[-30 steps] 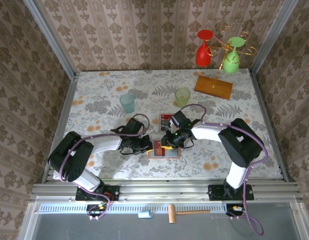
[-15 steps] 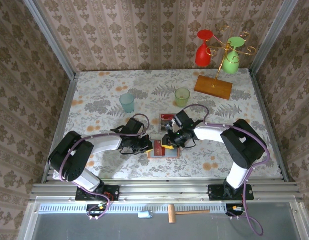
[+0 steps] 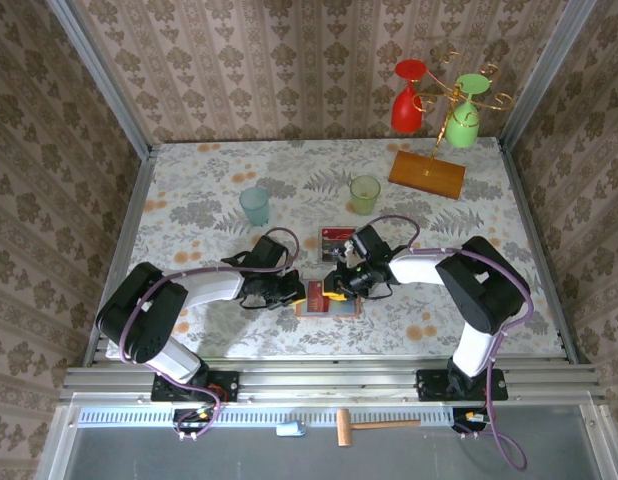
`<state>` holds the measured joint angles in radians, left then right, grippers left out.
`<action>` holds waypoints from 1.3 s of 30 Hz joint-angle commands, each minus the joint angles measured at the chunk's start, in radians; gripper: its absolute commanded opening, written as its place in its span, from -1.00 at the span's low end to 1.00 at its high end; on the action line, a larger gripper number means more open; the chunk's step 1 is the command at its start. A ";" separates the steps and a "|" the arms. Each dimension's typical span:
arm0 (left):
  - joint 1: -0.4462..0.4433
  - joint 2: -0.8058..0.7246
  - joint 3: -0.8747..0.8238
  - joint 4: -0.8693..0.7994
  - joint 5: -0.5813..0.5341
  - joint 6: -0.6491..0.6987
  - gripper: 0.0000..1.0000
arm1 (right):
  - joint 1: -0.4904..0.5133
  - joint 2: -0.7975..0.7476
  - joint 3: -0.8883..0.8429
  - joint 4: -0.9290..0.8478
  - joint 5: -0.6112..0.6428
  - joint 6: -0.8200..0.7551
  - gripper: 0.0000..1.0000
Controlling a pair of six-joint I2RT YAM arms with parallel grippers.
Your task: Take the credit cards out of the card holder
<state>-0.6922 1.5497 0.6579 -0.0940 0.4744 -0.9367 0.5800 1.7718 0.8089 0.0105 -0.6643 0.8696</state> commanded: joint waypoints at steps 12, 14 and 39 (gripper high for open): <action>0.004 0.027 0.002 -0.095 -0.033 0.027 -1.00 | -0.010 0.002 -0.029 0.037 -0.015 0.023 -0.90; 0.005 0.027 0.001 -0.095 -0.035 0.027 -1.00 | -0.014 -0.010 -0.033 0.029 -0.010 0.020 -0.93; 0.017 -0.037 0.068 -0.159 -0.055 0.055 -0.94 | -0.143 -0.262 0.155 -0.579 0.116 -0.456 -1.00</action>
<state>-0.6853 1.5444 0.6907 -0.1703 0.4576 -0.9115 0.4408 1.5394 0.8875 -0.3935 -0.5972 0.5770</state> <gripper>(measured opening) 0.050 0.038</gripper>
